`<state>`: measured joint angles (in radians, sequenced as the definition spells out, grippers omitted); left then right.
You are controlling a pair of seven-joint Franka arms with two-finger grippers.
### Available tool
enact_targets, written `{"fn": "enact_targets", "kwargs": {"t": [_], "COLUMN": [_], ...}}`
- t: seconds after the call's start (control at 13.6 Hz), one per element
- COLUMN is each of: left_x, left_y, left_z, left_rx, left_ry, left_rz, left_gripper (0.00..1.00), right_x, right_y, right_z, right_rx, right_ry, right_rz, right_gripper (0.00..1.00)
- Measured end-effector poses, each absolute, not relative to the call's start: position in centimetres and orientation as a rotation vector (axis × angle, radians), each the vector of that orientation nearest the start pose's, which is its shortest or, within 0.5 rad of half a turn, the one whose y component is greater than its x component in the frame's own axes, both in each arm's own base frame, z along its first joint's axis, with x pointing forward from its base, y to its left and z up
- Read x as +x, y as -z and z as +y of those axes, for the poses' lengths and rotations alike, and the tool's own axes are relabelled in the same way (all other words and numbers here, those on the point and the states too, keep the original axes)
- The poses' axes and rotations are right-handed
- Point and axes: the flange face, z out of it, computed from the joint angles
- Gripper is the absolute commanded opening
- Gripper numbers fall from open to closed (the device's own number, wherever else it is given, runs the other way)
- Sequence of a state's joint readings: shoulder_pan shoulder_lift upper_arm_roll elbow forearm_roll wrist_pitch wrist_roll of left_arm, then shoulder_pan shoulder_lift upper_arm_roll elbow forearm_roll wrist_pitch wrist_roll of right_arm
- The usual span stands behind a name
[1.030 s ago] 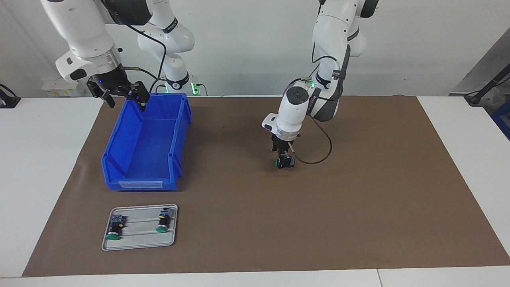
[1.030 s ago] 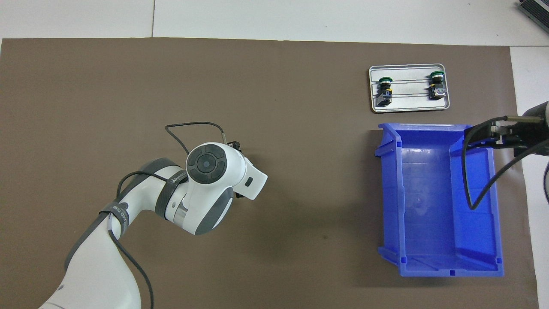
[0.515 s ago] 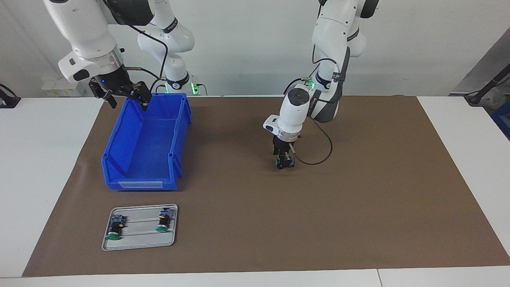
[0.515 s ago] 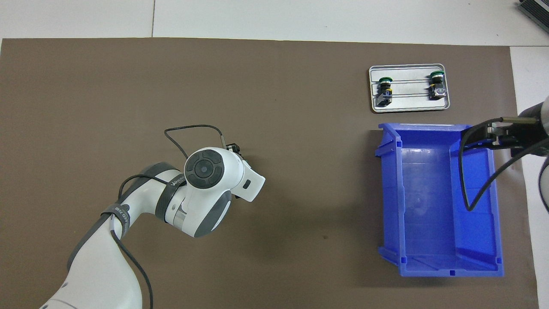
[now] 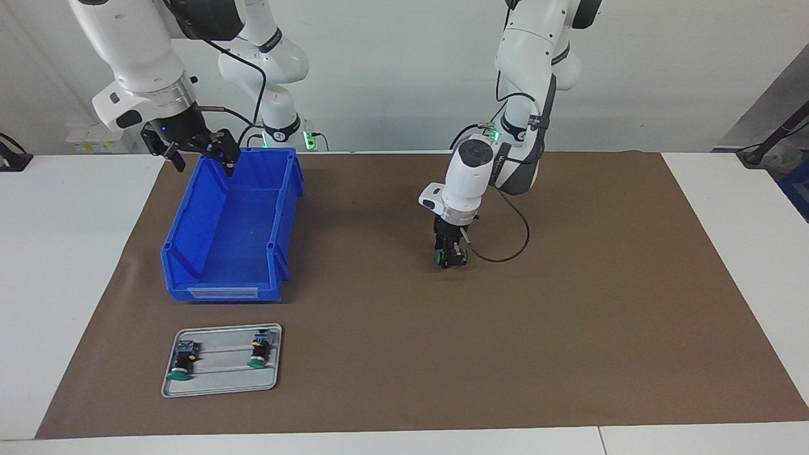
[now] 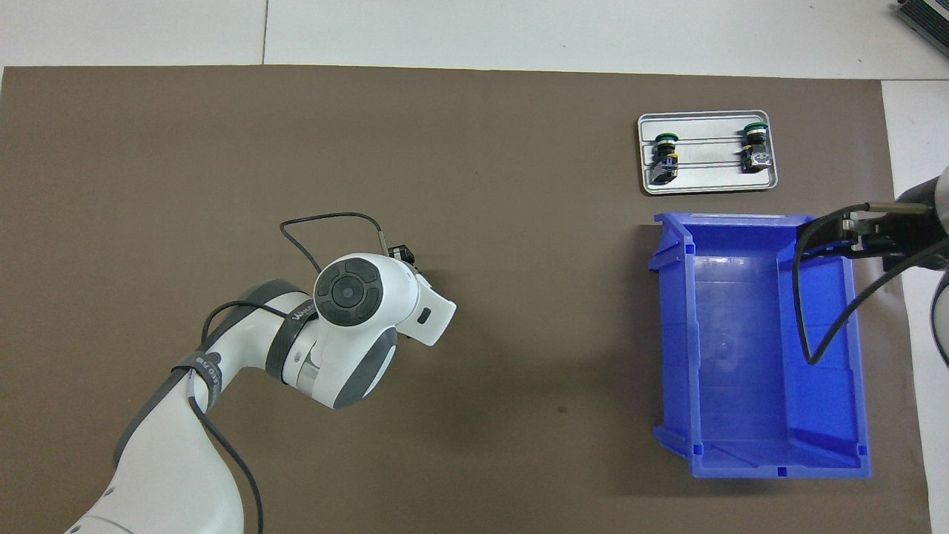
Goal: Place and press button with both arms
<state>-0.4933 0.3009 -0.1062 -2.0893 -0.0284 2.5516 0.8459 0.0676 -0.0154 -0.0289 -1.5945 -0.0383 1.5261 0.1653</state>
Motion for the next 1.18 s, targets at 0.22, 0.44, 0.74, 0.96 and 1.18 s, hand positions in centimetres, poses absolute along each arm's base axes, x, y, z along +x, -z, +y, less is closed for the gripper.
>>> {"fn": "enact_targets", "kwargs": {"t": [0.22,0.44,0.74,0.96,1.18], "left_x": [49.7,49.7,49.9,50.6,52.5], "left_y": [-29.6,-29.6,-29.8,-30.5,-31.9], "left_z": [-33.6,-33.5,-33.5,-33.2,-31.6], "left_rx": [-2.4,-2.401,-2.403,-2.421,-2.541], "left_ry": [0.273,0.275,0.282,0.311,0.372], "left_rz": [2.051,2.049,2.044,2.018,1.924], "left_gripper": [0.36,0.36,0.36,0.32,0.31], "right_x": [54.4,54.4,54.4,54.4,54.4], "right_y": [-61.8,-61.8,-61.8,-61.8,-61.8], "right_z": [1.7,1.7,1.7,1.7,1.7], "right_rx": [-3.177,-3.177,-3.177,-3.177,-3.177], "right_ry": [-0.078,-0.078,-0.078,-0.078,-0.078], "right_rz": [0.202,0.202,0.202,0.202,0.202], "right_gripper": [1.0,1.0,1.0,1.0,1.0]}}
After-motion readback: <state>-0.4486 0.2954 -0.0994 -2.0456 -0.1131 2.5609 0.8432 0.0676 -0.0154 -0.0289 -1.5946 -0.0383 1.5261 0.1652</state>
